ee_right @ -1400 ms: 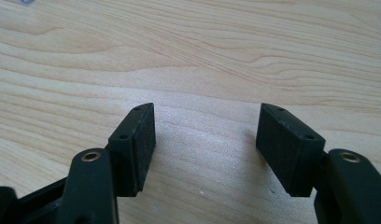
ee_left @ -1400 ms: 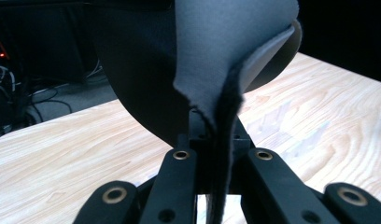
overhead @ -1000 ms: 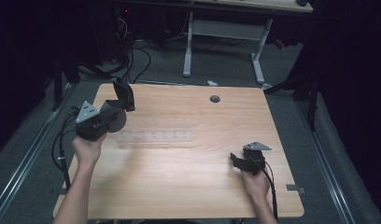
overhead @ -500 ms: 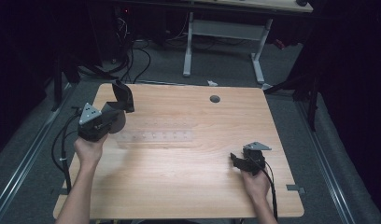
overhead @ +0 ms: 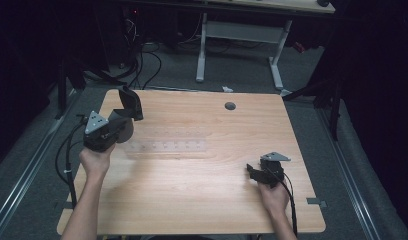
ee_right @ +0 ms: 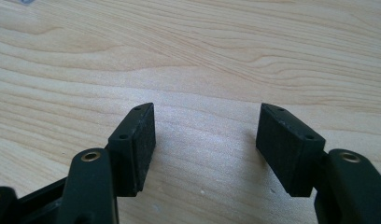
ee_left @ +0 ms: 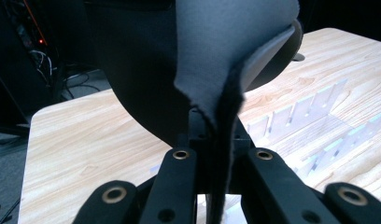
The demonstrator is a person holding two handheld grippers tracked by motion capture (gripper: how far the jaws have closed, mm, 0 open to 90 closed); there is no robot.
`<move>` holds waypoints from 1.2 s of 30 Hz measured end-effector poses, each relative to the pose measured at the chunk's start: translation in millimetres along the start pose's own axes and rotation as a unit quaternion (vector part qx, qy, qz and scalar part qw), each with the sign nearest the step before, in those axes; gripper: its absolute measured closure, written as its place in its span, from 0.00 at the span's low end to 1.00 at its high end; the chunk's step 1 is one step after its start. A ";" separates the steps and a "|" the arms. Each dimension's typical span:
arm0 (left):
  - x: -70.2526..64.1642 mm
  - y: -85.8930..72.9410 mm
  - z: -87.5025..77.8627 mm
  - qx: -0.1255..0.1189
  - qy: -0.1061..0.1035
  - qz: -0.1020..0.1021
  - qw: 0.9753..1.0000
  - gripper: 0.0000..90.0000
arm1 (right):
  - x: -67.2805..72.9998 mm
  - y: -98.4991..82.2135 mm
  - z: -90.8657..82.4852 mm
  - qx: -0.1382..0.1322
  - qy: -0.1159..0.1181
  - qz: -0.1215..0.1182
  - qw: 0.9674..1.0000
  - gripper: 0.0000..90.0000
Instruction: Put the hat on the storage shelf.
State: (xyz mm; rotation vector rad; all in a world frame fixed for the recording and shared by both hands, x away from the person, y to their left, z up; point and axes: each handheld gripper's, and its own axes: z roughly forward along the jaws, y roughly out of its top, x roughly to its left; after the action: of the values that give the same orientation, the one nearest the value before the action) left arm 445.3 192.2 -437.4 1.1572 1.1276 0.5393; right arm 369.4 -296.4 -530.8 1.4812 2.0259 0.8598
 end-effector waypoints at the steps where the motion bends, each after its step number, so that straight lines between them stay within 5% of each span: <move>1: 0.5 -0.2 -0.2 0.000 0.000 0.000 1.000 0.96 | 0.1 0.0 -0.1 0.000 0.000 0.001 1.000 0.42; 36: 1.1 -7.9 4.1 -0.013 0.019 -0.042 0.999 0.96 | 0.2 0.0 -0.1 0.000 0.000 0.001 1.000 0.42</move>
State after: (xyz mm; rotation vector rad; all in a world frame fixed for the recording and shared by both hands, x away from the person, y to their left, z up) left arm 447.8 188.4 -445.2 1.0764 1.1929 0.5122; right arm 369.3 -296.2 -530.8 1.4828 2.0252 0.8591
